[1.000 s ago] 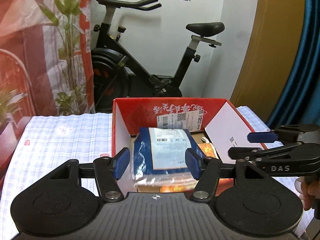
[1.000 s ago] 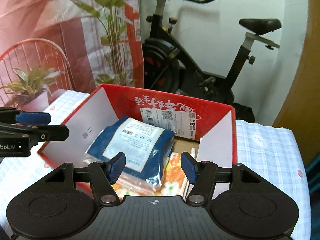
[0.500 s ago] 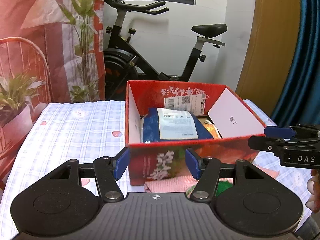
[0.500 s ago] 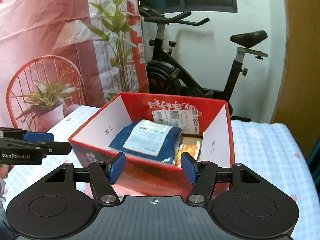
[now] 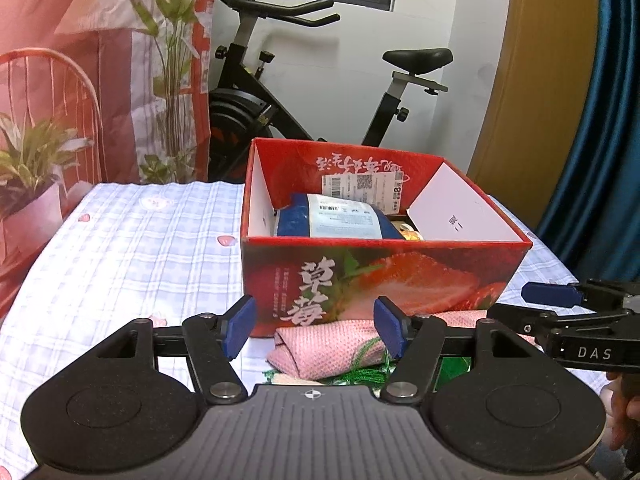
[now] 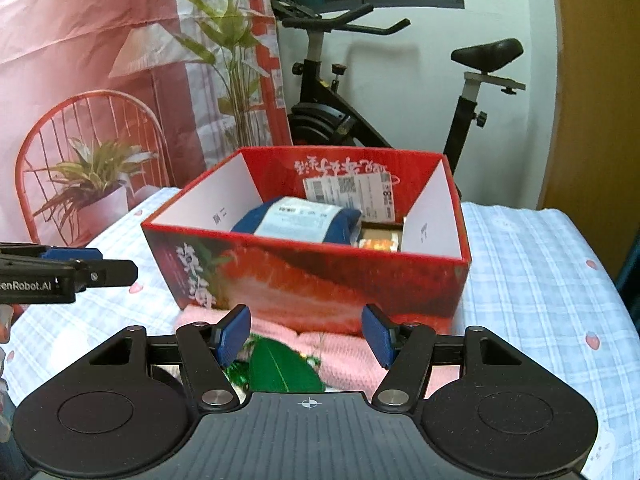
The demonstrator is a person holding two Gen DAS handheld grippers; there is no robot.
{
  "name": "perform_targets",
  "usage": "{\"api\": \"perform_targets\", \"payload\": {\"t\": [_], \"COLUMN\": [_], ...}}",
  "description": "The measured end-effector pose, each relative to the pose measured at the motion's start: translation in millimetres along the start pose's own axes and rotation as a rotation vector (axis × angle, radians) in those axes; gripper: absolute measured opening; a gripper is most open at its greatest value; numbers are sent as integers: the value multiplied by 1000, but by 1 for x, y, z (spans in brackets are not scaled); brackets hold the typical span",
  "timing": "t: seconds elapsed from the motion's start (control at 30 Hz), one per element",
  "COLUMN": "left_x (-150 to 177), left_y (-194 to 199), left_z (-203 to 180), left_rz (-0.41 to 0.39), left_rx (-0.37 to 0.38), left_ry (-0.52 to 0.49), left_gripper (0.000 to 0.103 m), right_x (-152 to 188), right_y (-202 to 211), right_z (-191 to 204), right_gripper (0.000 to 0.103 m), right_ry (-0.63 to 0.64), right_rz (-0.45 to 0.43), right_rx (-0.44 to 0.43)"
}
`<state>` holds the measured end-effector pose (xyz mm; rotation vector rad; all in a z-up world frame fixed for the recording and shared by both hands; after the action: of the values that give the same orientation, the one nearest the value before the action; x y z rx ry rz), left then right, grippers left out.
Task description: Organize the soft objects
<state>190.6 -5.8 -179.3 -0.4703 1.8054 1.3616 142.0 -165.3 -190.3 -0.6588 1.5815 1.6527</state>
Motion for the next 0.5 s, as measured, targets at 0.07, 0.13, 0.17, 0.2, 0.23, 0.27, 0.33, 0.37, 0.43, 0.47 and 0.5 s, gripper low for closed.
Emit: {"api": "perform_targets", "payload": {"t": [0.07, 0.13, 0.17, 0.2, 0.23, 0.27, 0.33, 0.37, 0.43, 0.47, 0.5], "left_x": [2, 5, 6, 8, 10, 12, 15, 17, 21, 22, 23], "left_y": [-1, 0, -1, -1, 0, -1, -1, -1, -1, -2, -3], "left_z": [-1, -1, -1, 0, 0, 0, 1, 1, 3, 3, 4], "left_rz": [0, 1, 2, 4, 7, 9, 15, 17, 23, 27, 31], "left_rx": [0, 1, 1, 2, 4, 4, 3, 4, 10, 12, 14], "left_ry": [1, 5, 9, 16, 20, 23, 25, 26, 31, 34, 37], "left_gripper": [68, 68, 68, 68, 68, 69, 69, 69, 70, 70, 69], "right_x": [5, 10, 13, 14, 17, 19, 23, 25, 29, 31, 32], "right_y": [0, -1, -2, -3, -3, -3, -3, -3, -4, -4, -4], "right_z": [-1, -2, -2, -3, -3, -3, -2, -2, -2, -1, -1], "right_gripper": [60, 60, 60, 60, 60, 60, 60, 60, 60, 60, 60], "right_ry": [-6, -13, -15, -16, -17, -15, -11, -11, -12, -13, -13], "right_rz": [4, 11, 16, 21, 25, 28, 31, 33, 37, 39, 40], "right_rx": [2, 2, 1, 0, -1, -2, -3, -4, -10, -13, -15]}}
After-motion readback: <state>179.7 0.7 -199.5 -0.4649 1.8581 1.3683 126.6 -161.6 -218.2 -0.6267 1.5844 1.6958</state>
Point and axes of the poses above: each gripper's, at about its wrist camera, not at the fingertips, and y roughly against the way its jaws point, z to its left, x to its underside, the point moved 3 cm from there along -y, roughly the way its jaws point, and after that the axes turned 2 degrees about z, right-handed, at the moved point
